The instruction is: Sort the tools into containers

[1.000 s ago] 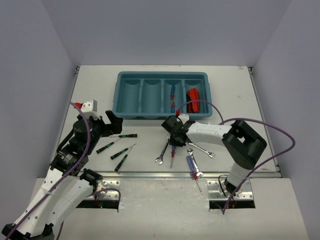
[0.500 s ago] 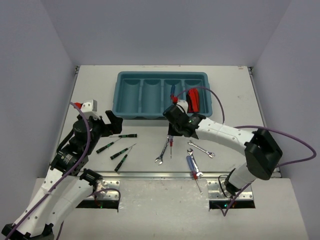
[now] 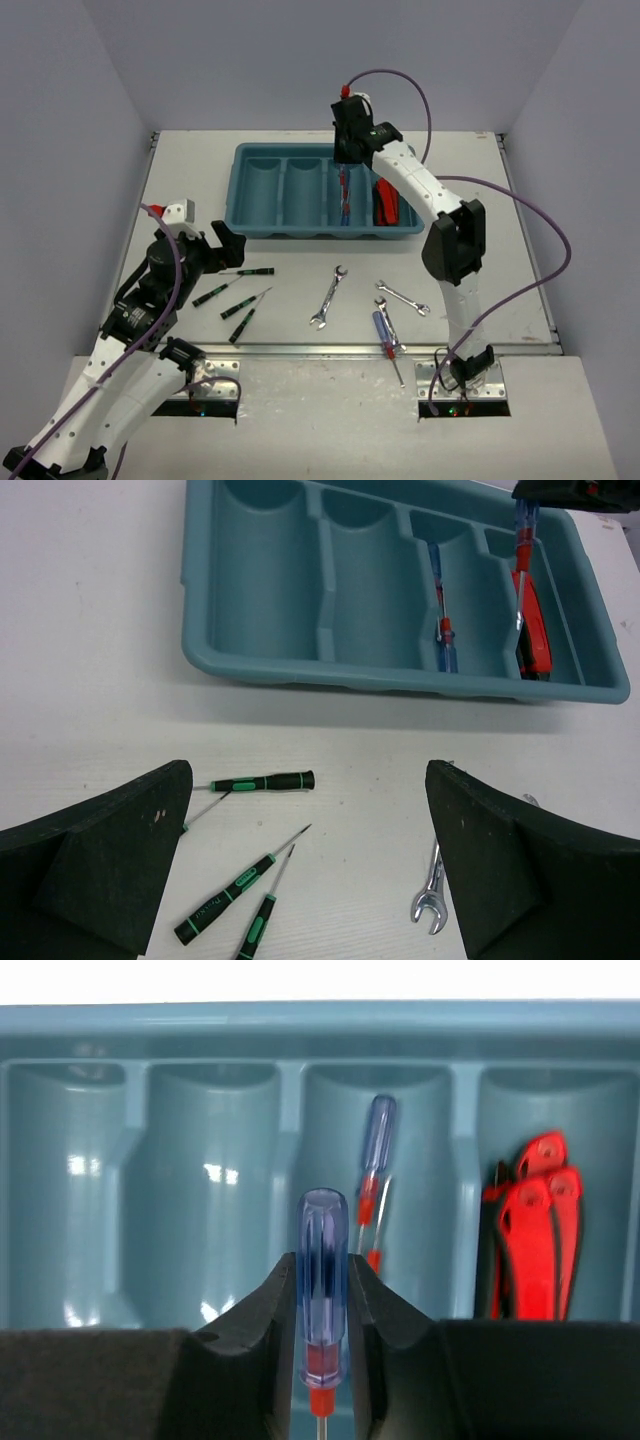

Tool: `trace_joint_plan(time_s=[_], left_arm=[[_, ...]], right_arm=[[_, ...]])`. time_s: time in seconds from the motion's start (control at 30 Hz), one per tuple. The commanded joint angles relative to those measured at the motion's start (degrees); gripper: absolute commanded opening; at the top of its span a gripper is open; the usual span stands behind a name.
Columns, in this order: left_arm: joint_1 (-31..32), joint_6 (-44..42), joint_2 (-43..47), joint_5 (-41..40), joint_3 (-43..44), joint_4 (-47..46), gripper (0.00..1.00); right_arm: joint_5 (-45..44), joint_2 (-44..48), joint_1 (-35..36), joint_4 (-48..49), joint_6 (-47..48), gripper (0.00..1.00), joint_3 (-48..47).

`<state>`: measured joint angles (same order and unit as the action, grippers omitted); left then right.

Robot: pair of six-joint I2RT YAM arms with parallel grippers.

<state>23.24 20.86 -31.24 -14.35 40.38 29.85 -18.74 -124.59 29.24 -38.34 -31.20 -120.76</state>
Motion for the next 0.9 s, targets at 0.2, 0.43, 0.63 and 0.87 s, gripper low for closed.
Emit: trace_joint_plan(time_s=[0.2, 0.43, 0.63, 0.87], left_arm=[[0.57, -0.38, -1.16, -0.14, 0.21, -2.17, 1.0], [0.49, -0.3, -1.36, -1.03, 0.31, -1.98, 1.0], [0.49, -0.39, -2.24, -0.24, 0.32, -2.08, 1.0], [0.49, -0.47, -2.1, -0.07, 0.31, -2.07, 1.0]], right_arm=[[-0.6, 1.67, -1.66, -6.04, 4.04, 0.98, -1.17], [4.34, 24.74, 1.89, -4.44, 8.16, 0.93, 26.73], [3.92, 40.35, 9.44, -7.48, 2.56, 0.81, 50.91], [9.84, 47.16, 15.16, -6.32, -3.99, 0.63, 66.63]])
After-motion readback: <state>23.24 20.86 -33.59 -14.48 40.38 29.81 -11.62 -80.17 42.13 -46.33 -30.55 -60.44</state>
